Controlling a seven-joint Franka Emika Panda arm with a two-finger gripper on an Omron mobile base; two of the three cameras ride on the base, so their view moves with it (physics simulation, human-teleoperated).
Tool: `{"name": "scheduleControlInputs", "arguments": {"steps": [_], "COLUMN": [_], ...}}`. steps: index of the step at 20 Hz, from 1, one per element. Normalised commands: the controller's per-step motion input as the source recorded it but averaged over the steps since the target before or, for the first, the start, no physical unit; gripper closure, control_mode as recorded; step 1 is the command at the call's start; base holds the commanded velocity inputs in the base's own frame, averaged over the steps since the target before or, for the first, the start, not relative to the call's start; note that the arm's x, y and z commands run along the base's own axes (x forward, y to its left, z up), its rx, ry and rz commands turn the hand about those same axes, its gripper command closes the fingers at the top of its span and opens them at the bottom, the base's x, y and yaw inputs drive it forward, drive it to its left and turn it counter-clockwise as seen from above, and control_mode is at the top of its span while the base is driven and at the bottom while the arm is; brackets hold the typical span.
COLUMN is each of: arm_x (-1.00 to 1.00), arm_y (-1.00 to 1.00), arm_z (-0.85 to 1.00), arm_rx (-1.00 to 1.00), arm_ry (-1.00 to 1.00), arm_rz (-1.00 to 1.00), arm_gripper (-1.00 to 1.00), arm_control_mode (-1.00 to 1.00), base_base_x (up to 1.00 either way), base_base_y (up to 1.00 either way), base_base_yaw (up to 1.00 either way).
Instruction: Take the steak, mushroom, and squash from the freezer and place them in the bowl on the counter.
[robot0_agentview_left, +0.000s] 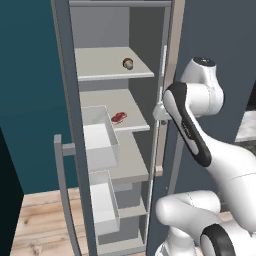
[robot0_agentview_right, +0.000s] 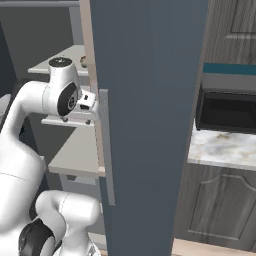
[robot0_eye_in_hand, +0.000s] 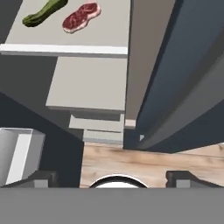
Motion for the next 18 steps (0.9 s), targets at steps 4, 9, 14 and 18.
{"name": "scheduleControlInputs", "arguments": {"steps": [4, 9, 14, 18], "arm_x": [-0.01, -0.01, 0.01, 0.11], "arm_y": [0.33, 0.38, 0.38, 0.03], "arm_z": [0.36, 0.52, 0.49, 0.46], "arm_rx": [0.00, 0.00, -0.02, 0.00], "arm_ry": [-0.09, -0.32, -0.24, -0.02], "arm_rz": [-0.01, -0.06, -0.06, -0.01], "arm_gripper": [-1.00, -1.00, -1.00, -1.00], "arm_control_mode": [-1.00, -1.00, -1.00, -1.00], "base_base_x": [0.00, 0.00, 0.00, 0.00], "base_base_y": [0.00, 0.00, 0.00, 0.00], "base_base_yaw": [0.00, 0.00, 0.00, 0.00]}}
